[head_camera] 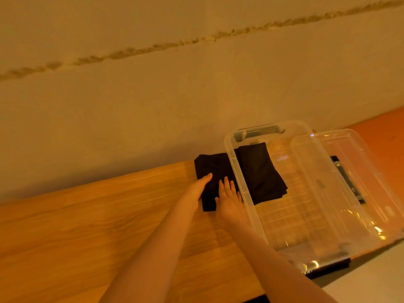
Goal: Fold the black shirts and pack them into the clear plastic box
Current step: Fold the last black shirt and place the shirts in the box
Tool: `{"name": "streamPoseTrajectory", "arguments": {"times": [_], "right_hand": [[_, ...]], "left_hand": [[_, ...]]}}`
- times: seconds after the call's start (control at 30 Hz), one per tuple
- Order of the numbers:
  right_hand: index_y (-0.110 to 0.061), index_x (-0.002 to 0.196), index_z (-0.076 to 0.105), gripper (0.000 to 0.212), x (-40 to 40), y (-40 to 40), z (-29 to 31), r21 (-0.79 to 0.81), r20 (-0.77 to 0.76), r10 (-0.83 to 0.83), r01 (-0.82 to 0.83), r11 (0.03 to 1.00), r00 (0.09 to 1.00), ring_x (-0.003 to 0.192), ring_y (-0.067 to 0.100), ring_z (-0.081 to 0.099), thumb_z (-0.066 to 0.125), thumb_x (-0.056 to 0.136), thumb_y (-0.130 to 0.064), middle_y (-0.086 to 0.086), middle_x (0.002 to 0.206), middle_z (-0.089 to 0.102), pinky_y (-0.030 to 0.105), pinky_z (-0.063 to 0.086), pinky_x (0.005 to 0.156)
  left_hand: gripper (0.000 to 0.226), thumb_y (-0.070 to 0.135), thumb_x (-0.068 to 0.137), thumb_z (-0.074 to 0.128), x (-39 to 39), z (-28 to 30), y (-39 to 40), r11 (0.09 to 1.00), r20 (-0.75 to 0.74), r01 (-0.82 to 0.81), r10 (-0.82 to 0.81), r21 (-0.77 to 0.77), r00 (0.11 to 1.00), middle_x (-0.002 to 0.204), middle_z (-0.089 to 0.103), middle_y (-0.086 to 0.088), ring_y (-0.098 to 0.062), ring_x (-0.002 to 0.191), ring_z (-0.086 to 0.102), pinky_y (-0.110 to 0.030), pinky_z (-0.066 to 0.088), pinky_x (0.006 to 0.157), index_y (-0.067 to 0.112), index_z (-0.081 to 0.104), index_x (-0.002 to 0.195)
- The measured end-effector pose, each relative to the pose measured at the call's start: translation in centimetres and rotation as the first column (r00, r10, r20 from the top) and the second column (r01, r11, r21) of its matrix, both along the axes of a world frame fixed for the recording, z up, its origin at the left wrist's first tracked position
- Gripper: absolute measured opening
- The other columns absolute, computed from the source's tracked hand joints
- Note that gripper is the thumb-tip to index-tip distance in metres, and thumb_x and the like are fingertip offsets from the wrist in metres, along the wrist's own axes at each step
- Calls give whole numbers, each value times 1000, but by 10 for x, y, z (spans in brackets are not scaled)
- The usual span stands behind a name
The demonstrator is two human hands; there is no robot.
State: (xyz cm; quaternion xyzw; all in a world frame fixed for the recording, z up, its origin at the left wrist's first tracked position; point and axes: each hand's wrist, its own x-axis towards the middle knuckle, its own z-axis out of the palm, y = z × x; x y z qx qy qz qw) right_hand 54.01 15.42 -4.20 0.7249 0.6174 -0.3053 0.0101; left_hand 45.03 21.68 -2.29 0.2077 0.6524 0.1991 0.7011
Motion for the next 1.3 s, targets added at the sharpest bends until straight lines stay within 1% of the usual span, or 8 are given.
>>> {"name": "streamPoseTrajectory", "arguments": {"times": [0.33, 0.57, 0.7, 0.87, 0.97, 1.1, 1.2, 1.3], "right_hand": [[-16, 148, 1, 51, -8, -11, 18, 30, -178, 25, -20, 999, 984, 144, 18, -6, 23, 102, -23, 2, 157, -2, 30, 3, 116], [-27, 148, 12, 51, -25, -19, 47, 189, -325, 135, -75, 979, 936, 144, 14, -2, 31, 100, -32, -3, 157, 3, 30, 6, 117], [-29, 148, 9, 74, -8, -10, 74, 298, -579, 69, 132, 945, 812, 142, 7, 6, 55, 90, -35, -14, 154, 4, 31, 18, 117], [-34, 147, -3, 121, 51, 14, 106, -95, -902, -200, 275, 957, 383, 116, 8, 52, 83, 61, -39, -13, 137, 42, 36, 45, 100], [-30, 144, 24, 127, 95, 17, 115, -325, -901, -368, 205, 923, 228, 106, 22, 63, 90, 37, -50, 5, 131, 54, 42, 52, 91], [-13, 120, 56, 87, 149, 4, 112, -392, -871, -445, 250, 885, 210, 89, 23, 69, 86, 44, -44, 6, 100, 71, 40, 58, 74], [-13, 115, 61, 103, 181, -11, 101, -407, -851, -469, 266, 874, 238, 94, 18, 68, 88, 25, -55, 3, 102, 72, 23, 55, 67], [-16, 118, 59, 102, 202, -30, 89, -434, -833, -486, 231, 871, 266, 97, 18, 67, 88, 29, -56, 3, 107, 70, 23, 54, 70]], "left_hand": [[43, 28, 84, 65, -6, 4, -8, 992, 110, -122, 119, 14, 987, 101, 62, -8, -22, 91, 58, -33, 48, 79, 11, 55, 123], [36, 27, 87, 60, -41, 27, -40, 899, 184, -421, 396, 123, 900, 106, 67, -13, -28, 93, 66, -37, 53, 70, 12, 58, 119], [34, 34, 85, 60, -42, 67, -48, 864, 255, -471, 421, 178, 870, 104, 69, -12, -31, 94, 66, -43, 54, 74, 16, 61, 115], [29, 36, 84, 61, 0, 122, -46, 880, 345, -443, 368, 170, 863, 95, 70, -11, -29, 86, 67, -39, 52, 63, 17, 61, 106], [27, 35, 84, 61, 36, 137, -45, 910, 351, -380, 304, 169, 886, 94, 68, -11, -29, 84, 66, -38, 52, 60, 17, 61, 104], [32, 37, 82, 63, 85, 130, -49, 943, 334, -307, 251, 125, 908, 94, 69, -12, -29, 82, 68, -38, 54, 60, 16, 61, 106], [27, 36, 82, 64, 113, 116, -61, 954, 318, -290, 252, 76, 914, 85, 72, -10, -28, 81, 69, -38, 54, 62, 16, 62, 101], [27, 34, 82, 63, 131, 99, -83, 955, 311, -296, 284, -9, 907, 83, 73, -11, -29, 84, 68, -39, 55, 69, 14, 65, 100]]}}
